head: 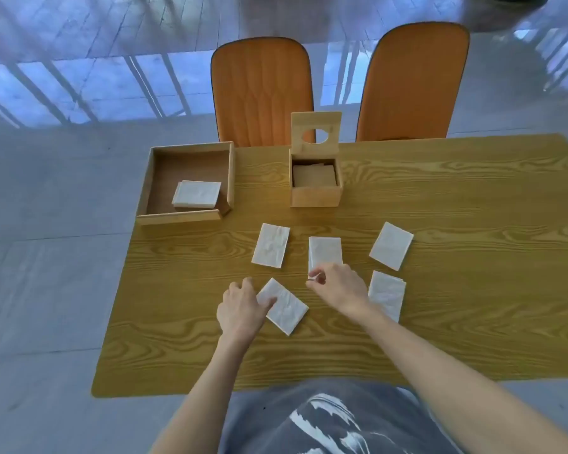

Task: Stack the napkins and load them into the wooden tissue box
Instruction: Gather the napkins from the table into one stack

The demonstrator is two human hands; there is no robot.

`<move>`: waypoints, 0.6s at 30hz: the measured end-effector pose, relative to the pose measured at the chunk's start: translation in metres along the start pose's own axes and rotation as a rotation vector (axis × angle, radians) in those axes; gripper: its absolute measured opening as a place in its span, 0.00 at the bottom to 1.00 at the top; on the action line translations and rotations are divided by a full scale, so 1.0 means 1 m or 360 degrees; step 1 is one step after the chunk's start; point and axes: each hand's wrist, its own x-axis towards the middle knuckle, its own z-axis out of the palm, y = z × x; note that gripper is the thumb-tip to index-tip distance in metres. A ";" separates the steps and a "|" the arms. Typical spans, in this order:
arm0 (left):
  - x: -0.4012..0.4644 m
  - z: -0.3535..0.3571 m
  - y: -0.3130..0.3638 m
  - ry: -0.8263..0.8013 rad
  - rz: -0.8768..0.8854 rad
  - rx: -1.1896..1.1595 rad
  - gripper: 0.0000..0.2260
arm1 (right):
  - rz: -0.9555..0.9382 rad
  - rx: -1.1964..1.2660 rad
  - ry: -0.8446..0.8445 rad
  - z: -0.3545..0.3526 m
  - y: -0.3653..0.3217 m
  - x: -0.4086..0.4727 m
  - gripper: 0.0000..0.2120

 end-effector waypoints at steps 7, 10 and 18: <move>0.003 0.016 -0.003 0.0060 -0.0171 0.0004 0.25 | -0.0149 -0.0237 -0.0177 0.030 -0.012 0.008 0.15; 0.006 0.017 -0.005 0.0047 -0.0247 -0.0106 0.20 | -0.0185 -0.0325 -0.0185 0.036 -0.014 0.014 0.14; 0.003 0.010 -0.019 0.0076 -0.0365 -0.1021 0.09 | 0.0070 -0.0058 0.0000 0.035 -0.035 0.046 0.15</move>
